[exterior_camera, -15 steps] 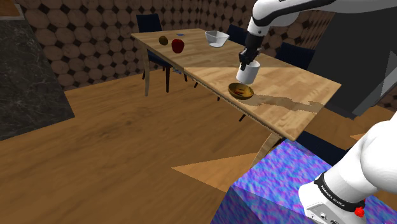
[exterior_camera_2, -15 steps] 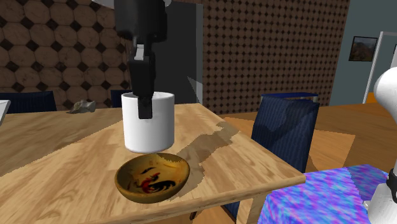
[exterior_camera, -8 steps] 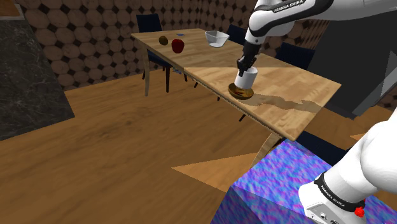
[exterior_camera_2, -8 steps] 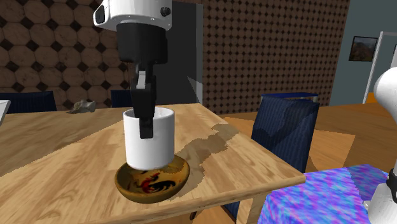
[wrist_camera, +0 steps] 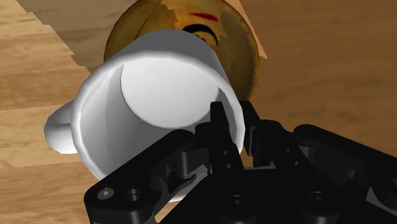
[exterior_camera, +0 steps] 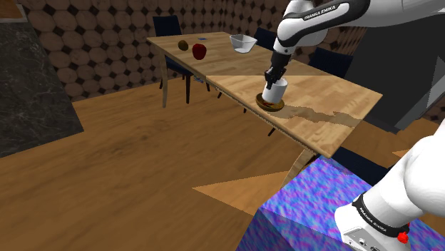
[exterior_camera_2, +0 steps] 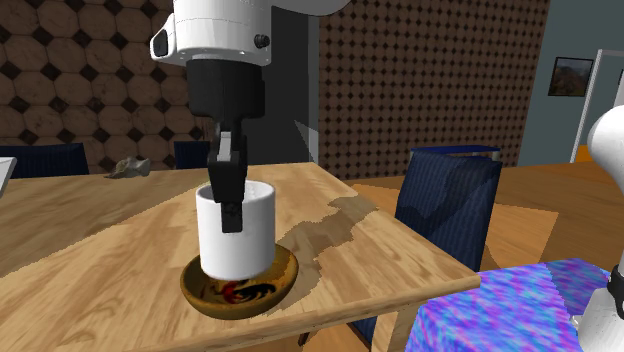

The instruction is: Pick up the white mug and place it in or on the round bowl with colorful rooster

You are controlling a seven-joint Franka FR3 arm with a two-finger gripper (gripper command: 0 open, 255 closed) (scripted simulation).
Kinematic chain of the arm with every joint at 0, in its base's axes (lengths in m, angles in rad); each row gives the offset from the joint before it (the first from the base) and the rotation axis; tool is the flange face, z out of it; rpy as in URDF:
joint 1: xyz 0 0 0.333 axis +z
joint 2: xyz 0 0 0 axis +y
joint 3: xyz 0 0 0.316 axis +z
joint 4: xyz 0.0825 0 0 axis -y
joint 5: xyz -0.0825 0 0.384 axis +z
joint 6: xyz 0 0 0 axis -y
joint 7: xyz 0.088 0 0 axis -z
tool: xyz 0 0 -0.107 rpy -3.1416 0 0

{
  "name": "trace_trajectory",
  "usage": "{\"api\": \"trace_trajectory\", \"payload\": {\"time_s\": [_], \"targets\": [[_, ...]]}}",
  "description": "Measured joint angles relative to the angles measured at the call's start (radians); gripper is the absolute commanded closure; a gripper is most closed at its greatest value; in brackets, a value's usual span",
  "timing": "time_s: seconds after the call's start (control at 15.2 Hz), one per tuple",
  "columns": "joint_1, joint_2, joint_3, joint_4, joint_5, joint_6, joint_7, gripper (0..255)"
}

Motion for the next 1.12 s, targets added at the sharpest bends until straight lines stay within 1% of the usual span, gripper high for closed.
{"api": "trace_trajectory", "payload": {"time_s": [0.07,0.13,0.53,0.86,1.12], "targets": [[0.0,0.0,0.0,0.0,0.0,0.0,0.0,255],[0.0,0.0,0.0,0.0,0.0,0.0,0.0,0],[0.0,0.0,0.0,0.0,0.0,0.0,0.0,0],[0.003,-0.043,-0.001,0.065,-0.015,-0.104,0.011,0],[0.002,-0.046,-0.002,0.073,-0.016,-0.116,0.011,0]]}}
